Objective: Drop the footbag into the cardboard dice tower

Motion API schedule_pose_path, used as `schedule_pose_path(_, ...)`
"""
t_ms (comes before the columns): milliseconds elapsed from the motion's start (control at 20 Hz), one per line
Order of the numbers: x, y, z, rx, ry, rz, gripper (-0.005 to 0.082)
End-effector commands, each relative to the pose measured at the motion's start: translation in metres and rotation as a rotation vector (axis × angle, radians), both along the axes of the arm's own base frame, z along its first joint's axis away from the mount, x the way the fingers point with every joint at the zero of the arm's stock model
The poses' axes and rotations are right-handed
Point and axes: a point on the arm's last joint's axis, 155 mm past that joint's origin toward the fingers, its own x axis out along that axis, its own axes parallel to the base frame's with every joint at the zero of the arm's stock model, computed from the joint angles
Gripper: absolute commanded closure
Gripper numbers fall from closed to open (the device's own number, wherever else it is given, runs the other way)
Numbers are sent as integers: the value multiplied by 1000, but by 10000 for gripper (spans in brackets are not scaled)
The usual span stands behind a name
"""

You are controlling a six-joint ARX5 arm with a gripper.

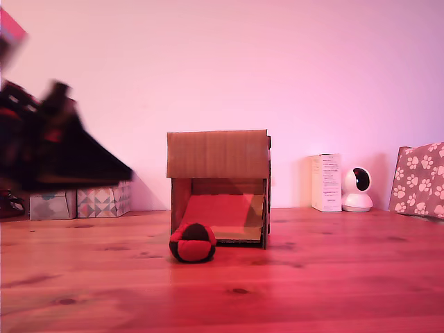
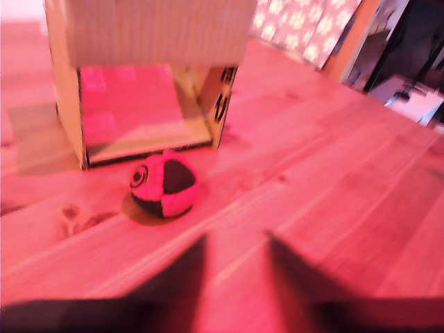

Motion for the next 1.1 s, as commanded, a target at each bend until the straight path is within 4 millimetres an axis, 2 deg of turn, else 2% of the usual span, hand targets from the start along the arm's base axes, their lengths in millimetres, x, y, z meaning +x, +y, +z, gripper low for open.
schedule_pose_path(0, 9, -10, 6, 5, -21, -14, 4)
schedule_pose_path(250, 46, -26, -1, 85, -44, -10, 4)
schedule_pose_path(600, 85, -46, -36, 181, -3, -14, 4)
schedule_pose_path(1050, 109, -59, -87, 268, 93, -26, 8)
